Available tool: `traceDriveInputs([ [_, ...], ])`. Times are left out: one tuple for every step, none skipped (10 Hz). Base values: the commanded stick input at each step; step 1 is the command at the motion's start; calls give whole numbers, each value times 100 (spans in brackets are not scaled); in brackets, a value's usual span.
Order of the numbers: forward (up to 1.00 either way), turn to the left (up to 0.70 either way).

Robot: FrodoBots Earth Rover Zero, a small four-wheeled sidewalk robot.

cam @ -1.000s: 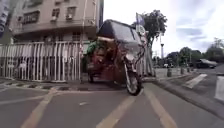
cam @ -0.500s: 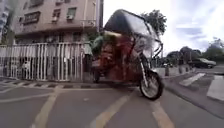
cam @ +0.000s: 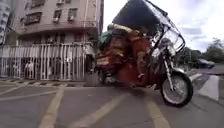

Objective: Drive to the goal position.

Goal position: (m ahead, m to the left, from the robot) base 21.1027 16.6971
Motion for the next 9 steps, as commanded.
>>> traceDriveInputs([
  [34, 0],
  [70, 0],
  [70, 0],
  [70, 0],
  [70, 0],
  [70, 0],
  [70, 0],
  [70, 0],
  [70, 0],
])
